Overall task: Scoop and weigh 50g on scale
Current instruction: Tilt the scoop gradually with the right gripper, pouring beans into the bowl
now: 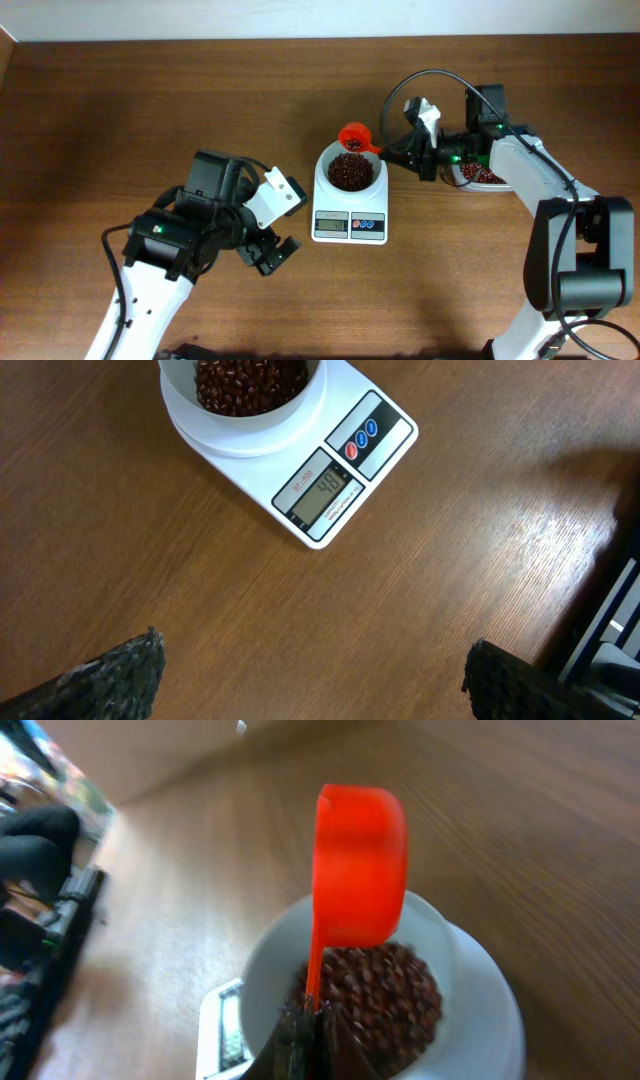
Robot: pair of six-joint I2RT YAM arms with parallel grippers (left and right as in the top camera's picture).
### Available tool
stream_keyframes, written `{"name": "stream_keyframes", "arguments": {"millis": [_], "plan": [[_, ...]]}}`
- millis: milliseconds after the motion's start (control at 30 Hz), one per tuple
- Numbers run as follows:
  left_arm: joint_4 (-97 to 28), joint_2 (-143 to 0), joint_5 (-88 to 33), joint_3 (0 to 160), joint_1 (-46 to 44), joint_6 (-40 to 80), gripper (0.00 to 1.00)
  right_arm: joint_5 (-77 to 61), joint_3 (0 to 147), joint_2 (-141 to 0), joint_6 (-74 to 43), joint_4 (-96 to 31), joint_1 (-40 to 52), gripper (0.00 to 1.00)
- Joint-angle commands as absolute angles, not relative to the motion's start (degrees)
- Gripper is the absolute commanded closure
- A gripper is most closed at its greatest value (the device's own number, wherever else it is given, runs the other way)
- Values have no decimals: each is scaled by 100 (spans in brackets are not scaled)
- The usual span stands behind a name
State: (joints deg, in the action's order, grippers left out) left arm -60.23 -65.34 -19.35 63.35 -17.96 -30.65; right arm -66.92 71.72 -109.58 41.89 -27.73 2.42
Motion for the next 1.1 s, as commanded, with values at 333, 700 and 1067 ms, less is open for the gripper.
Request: {"name": "stream_keyframes", "arguments": {"millis": [333,700,1067], "plan": [[-6016,-6475,-2018,6412,-1772,-3162,1,-6598,7168,-10903,4001,-2762,305,96],[-6016,-6475,-2016,6412,-1772,-3162,1,-7242,7168,-10903,4123,-2759,298,96],[-6016,-6475,-2016,6412,-1772,-3162,1,-6517,7168,-10910,4180,-2672,342,96]]}}
